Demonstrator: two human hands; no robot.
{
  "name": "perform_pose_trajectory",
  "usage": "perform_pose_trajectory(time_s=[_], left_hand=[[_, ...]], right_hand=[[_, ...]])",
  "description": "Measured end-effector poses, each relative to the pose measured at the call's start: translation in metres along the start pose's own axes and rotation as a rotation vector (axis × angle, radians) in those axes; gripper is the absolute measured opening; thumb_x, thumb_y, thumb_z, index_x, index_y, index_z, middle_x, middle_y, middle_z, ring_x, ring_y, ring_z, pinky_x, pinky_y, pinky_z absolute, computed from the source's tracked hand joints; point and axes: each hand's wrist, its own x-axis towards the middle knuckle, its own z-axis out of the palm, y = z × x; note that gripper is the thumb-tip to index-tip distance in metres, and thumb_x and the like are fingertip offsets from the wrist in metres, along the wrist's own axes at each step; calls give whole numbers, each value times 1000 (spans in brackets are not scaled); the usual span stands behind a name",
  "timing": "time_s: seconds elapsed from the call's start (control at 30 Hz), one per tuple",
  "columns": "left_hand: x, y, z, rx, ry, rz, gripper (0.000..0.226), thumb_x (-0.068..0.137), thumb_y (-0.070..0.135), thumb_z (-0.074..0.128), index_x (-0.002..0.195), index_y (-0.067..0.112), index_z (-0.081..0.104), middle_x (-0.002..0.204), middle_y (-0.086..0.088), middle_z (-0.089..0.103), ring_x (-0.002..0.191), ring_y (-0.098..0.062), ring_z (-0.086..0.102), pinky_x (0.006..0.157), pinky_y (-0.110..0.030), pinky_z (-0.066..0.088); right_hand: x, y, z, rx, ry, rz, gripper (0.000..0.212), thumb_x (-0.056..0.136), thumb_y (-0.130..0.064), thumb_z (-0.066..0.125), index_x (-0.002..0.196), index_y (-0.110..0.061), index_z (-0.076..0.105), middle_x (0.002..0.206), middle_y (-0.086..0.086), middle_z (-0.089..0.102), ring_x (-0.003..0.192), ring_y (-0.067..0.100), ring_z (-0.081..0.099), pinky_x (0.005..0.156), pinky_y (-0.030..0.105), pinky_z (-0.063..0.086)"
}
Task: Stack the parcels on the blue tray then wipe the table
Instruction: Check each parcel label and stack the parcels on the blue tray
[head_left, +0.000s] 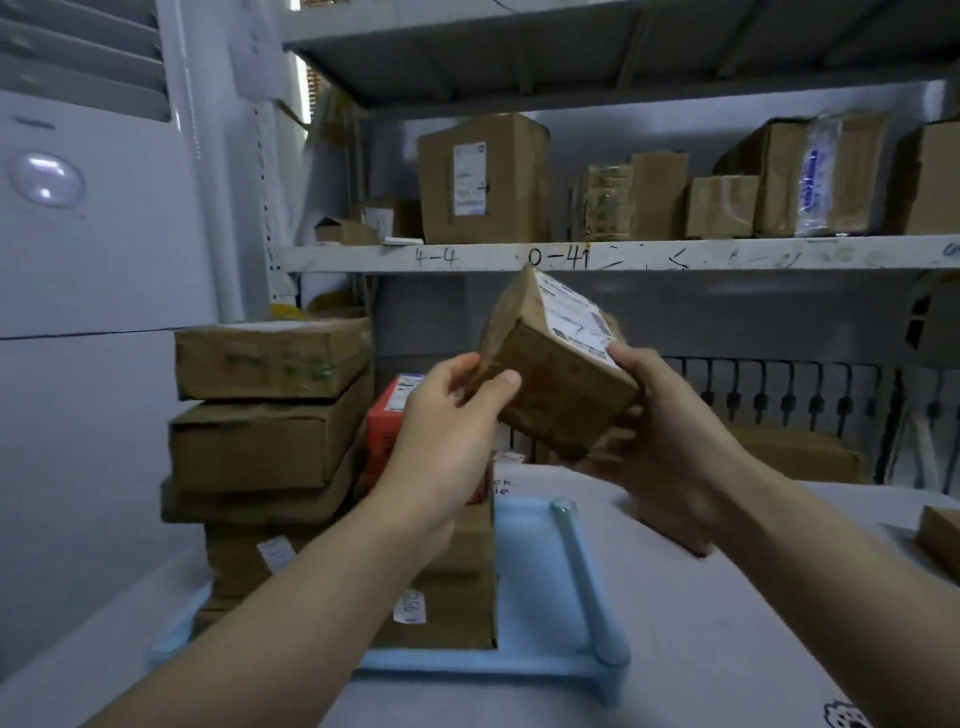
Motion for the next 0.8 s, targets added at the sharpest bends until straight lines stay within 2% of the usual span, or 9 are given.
perform_pose_trajectory(time_s=[0.07, 0.17, 0.3, 0.4, 0.5, 0.57, 0.63, 0.7, 0.8], left_hand=[[8, -2, -16, 65, 67, 14, 53, 95, 38, 61, 145, 28, 45, 141, 2, 54, 124, -16, 56, 109, -43, 44], [12, -9, -35, 134, 113, 24, 70, 88, 53, 57, 150, 32, 34, 151, 5, 41, 134, -19, 45, 112, -48, 39], [13, -17, -48, 131, 144, -8, 84, 78, 60, 55, 152, 32, 28, 152, 6, 39, 137, -20, 43, 113, -48, 38], [17, -22, -51, 116, 146, -57, 92, 69, 65, 54, 152, 38, 27, 154, 4, 39, 137, -22, 44, 112, -49, 38], [19, -26, -51, 105, 133, -65, 86, 75, 60, 54, 153, 36, 26, 154, 4, 39, 138, -21, 42, 113, -49, 37], [22, -28, -53, 98, 131, -71, 83, 79, 57, 55, 153, 34, 26, 154, 4, 40, 138, -21, 42, 114, -48, 36], [24, -29, -53, 104, 118, -65, 85, 76, 61, 56, 152, 35, 29, 153, 4, 42, 137, -21, 43, 113, -49, 37], [25, -29, -52, 95, 117, -61, 88, 71, 64, 57, 150, 37, 31, 152, 5, 43, 136, -20, 44, 113, -49, 37], [25, -29, -51, 99, 136, -55, 80, 79, 55, 58, 151, 36, 30, 150, 4, 44, 136, -20, 44, 113, -49, 37]], right_hand=[[13, -8, 24, -45, 8, 17, 36, 93, -49, 57, 113, -21, 66, 115, 13, 69, 120, 34, 63, 89, 46, 58], [32, -14, 57, -189, 53, 16, 34, 92, -53, 58, 102, -22, 66, 105, 16, 64, 98, 31, 68, 72, 41, 61], [49, -15, 85, -371, 84, 1, 37, 90, -55, 58, 99, -20, 64, 102, 12, 66, 94, 29, 66, 76, 41, 60], [58, -16, 96, -423, 91, 2, 41, 91, -53, 58, 108, -16, 63, 96, 8, 65, 88, 25, 65, 75, 39, 59], [65, -16, 103, -482, 120, -6, 46, 91, -53, 58, 113, -13, 58, 93, 7, 64, 86, 23, 63, 85, 42, 58], [66, -18, 107, -485, 123, -15, 47, 94, -54, 53, 117, -13, 56, 93, 5, 62, 84, 21, 61, 78, 38, 56], [69, -18, 110, -539, 126, -23, 61, 95, -62, 45, 129, -13, 53, 103, 5, 62, 92, 22, 59, 80, 37, 51], [72, -14, 113, -644, 126, -32, 83, 89, -75, 37, 143, -13, 45, 126, 11, 58, 111, 29, 57, 97, 44, 48], [73, -6, 111, -772, 101, -43, 100, 80, -87, 29, 149, -15, 41, 142, 15, 52, 122, 35, 54, 105, 52, 45]])
